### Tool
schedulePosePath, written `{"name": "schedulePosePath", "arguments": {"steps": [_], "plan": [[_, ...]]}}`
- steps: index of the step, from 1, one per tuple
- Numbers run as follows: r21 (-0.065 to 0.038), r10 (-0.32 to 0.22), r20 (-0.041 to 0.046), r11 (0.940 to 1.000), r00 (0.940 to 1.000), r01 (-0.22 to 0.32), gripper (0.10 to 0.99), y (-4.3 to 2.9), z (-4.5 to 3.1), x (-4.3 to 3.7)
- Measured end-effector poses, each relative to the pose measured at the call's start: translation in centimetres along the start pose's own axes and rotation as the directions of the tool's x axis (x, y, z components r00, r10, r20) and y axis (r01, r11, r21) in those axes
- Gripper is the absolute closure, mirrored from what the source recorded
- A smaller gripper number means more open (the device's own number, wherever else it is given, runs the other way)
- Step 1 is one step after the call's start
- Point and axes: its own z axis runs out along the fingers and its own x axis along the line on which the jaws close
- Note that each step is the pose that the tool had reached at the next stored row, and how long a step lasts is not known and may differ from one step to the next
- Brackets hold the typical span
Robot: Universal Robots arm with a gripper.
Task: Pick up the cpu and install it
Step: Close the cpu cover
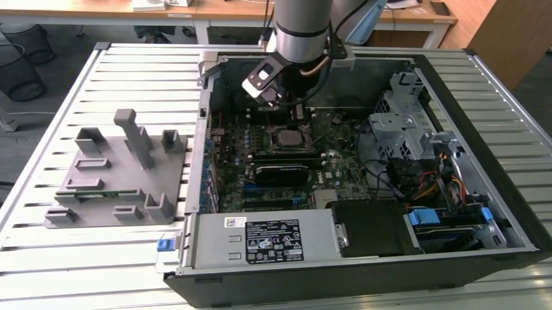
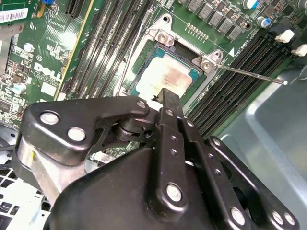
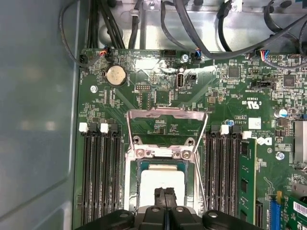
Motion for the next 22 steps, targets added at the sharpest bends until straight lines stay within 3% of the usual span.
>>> {"name": "schedulePosePath", "arguments": {"steps": [7,14,18,22], "plan": [[0.000,0.000,0.0000,1.0000,1.0000,0.000,0.980,0.02,-0.48,0.01],[0.001,0.000,0.0001,1.0000,1.0000,0.000,0.980,0.05,-1.55,0.02],[0.001,0.000,-0.0001,1.0000,1.0000,0.000,0.980,0.09,-2.69,0.04],[0.001,0.000,0.0000,1.0000,1.0000,0.000,0.980,0.15,-4.47,0.07]]}}
